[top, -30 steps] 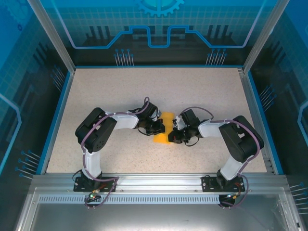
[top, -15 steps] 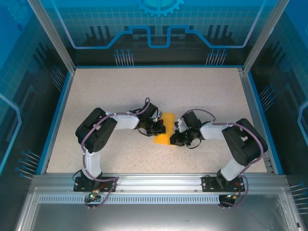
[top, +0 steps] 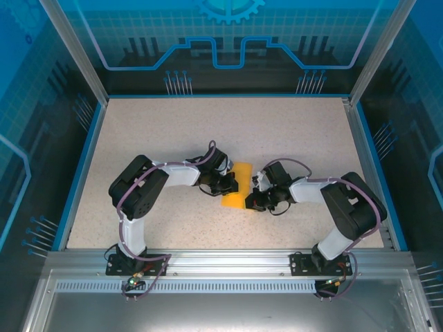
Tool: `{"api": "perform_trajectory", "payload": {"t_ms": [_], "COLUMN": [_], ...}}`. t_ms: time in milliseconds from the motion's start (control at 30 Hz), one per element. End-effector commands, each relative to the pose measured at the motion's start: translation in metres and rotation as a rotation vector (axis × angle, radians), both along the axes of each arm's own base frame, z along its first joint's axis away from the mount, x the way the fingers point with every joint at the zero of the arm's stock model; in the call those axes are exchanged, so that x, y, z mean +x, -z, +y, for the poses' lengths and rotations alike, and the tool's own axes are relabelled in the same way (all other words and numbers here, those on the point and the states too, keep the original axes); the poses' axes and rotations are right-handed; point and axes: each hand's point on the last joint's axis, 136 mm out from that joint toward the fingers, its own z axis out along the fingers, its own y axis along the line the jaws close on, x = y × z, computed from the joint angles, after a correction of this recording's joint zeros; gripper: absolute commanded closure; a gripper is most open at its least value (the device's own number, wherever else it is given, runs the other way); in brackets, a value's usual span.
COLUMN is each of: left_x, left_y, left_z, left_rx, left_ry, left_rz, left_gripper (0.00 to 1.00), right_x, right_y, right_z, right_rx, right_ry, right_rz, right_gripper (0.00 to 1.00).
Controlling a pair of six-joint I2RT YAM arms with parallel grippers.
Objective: Fold a paper plane with a square sheet of paper (pick it up from the middle)
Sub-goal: Fold the triangle a second time at the center of the table.
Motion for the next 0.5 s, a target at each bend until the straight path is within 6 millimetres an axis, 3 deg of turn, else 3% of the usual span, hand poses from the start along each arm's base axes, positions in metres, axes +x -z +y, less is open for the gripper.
{"api": "perform_trajectory", "payload": {"t_ms": [0,267,467], "left_x": [-0.008,-0.007,-0.007], "left_y": [0.02,0.018,0.016], "left_z": [0.014,0.013,0.012], "left_rx": [0.07,0.064,0.058], "left_ry": [-0.027,-0.027,-0.027], "left_rz": [0.046,0.043,0.043], "left_gripper": [1.0,1.0,1.0], "right_x": [-0.033,0.001,0.021], "right_y": [0.016,-0.028,-0.035], "right_z": [-0.024,-0.006,0.018], "right_rx": [-0.109,-0.034,0.01], "right_ry": [0.013,0.033,0.04], "right_rz": [0.137,0.01,-0.011], "right_gripper": [0.97,0.95,0.94]}}
